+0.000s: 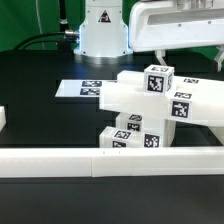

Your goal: Assemble chair

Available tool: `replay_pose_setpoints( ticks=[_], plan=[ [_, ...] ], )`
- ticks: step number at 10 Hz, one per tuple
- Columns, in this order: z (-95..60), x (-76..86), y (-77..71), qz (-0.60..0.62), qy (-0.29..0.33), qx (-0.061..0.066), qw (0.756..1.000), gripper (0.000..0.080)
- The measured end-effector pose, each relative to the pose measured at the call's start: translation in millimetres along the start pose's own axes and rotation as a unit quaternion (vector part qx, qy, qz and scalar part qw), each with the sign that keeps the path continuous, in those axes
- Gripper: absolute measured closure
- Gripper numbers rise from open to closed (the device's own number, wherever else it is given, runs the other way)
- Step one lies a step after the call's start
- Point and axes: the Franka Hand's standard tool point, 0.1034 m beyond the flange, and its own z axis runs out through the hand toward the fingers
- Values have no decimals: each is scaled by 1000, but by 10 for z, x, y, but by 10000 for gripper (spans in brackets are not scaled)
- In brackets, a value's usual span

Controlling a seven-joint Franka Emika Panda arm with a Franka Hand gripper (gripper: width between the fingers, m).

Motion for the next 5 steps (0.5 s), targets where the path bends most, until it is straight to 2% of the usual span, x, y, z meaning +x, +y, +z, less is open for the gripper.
replay_pose_setpoints(
  ticks=[2,5],
  plan=[
    [134,-202,65,-13,-45,-4,999,150],
    [167,-208,89,-13,-40,-6,999,150]
  ],
)
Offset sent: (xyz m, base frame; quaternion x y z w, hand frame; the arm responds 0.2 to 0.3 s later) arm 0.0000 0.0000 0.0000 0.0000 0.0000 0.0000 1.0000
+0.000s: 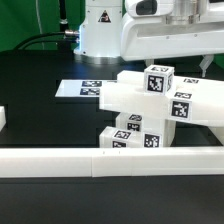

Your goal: Assemble chair

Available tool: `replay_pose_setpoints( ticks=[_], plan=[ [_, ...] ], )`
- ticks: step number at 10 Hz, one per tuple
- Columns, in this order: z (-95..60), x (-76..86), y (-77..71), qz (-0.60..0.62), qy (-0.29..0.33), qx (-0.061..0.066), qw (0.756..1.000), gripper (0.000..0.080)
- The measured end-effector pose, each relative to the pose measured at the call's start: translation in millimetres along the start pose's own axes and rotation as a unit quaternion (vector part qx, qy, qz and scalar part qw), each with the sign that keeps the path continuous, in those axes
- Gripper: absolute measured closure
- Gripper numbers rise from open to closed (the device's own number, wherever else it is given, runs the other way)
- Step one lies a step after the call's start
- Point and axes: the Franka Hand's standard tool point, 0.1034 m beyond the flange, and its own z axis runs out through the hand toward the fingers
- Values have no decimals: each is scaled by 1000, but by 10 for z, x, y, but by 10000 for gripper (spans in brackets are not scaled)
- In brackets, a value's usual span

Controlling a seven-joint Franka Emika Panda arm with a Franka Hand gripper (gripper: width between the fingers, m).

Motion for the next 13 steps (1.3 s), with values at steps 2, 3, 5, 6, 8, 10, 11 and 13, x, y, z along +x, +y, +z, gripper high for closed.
replay_pose_setpoints(
  ticks=[2,3,5,6,8,10,11,13],
  plan=[
    [15,-9,5,1,1,0,1000,150],
    [73,-61,22,1,6,-3,1000,150],
    [213,-211,-47,11,7,-10,1000,150],
    [263,-239,-82,16,8,-13,1000,150],
    [303,-241,-64,17,11,-15,1000,150],
    [306,-242,-61,17,11,-15,1000,150],
    [311,-243,-52,19,12,-15,1000,150],
    [428,-361,41,27,15,-22,999,150]
  ],
)
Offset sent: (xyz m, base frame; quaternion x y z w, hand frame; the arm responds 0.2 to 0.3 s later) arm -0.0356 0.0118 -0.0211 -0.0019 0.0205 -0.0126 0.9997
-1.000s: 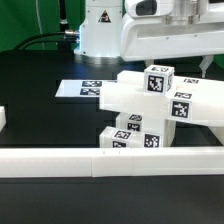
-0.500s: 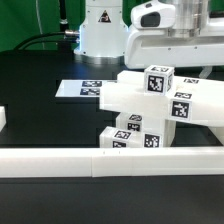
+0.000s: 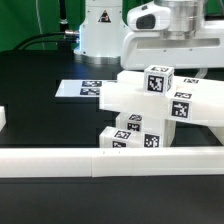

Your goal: Assemble chair

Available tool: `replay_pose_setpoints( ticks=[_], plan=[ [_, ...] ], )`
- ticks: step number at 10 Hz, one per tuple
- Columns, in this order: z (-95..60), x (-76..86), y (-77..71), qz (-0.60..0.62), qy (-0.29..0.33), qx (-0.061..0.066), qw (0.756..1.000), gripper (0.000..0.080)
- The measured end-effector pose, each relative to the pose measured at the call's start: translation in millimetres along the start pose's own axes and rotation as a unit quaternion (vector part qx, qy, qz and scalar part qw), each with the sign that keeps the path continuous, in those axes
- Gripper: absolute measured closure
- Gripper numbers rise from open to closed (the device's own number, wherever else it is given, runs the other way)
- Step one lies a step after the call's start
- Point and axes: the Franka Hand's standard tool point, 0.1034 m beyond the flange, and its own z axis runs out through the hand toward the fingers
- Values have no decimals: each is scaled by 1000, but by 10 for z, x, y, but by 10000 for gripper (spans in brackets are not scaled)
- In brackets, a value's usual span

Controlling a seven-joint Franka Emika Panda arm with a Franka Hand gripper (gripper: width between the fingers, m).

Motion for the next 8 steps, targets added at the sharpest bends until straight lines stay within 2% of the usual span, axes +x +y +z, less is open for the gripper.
replay_pose_setpoints(
  ticks=[3,5,8],
  plan=[
    [123,-71,-49,15,-5,-7,1000,150],
    [205,-87,-22,15,-6,-12,1000,150],
    [252,-111,-5,16,-10,-15,1000,150]
  ],
)
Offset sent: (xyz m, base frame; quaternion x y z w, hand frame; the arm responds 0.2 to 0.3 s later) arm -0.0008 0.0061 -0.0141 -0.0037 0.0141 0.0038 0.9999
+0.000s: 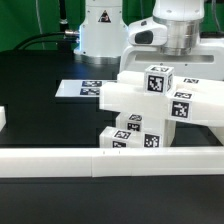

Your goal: Assemble chair

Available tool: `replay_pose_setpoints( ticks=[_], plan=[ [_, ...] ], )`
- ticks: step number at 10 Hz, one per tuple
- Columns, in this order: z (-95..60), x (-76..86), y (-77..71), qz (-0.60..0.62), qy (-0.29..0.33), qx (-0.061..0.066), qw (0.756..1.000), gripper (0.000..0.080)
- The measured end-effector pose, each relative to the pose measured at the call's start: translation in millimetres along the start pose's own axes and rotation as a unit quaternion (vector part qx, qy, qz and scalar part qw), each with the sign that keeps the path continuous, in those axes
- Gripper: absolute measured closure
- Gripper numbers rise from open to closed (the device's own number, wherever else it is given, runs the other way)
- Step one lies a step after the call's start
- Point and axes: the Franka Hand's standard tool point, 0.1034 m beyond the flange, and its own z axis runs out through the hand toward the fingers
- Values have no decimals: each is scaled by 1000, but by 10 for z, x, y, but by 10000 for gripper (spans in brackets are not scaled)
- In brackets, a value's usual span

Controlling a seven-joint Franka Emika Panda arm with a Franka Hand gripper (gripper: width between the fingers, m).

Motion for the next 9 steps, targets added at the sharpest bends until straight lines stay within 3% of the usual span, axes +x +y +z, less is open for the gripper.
replay_pose_setpoints(
  ticks=[4,6,9],
  plan=[
    [5,-3,2,0,-1,0,1000,176],
    [5,-2,5,1,-1,0,1000,519],
    [3,2,13,1,0,0,1000,517]
  ],
)
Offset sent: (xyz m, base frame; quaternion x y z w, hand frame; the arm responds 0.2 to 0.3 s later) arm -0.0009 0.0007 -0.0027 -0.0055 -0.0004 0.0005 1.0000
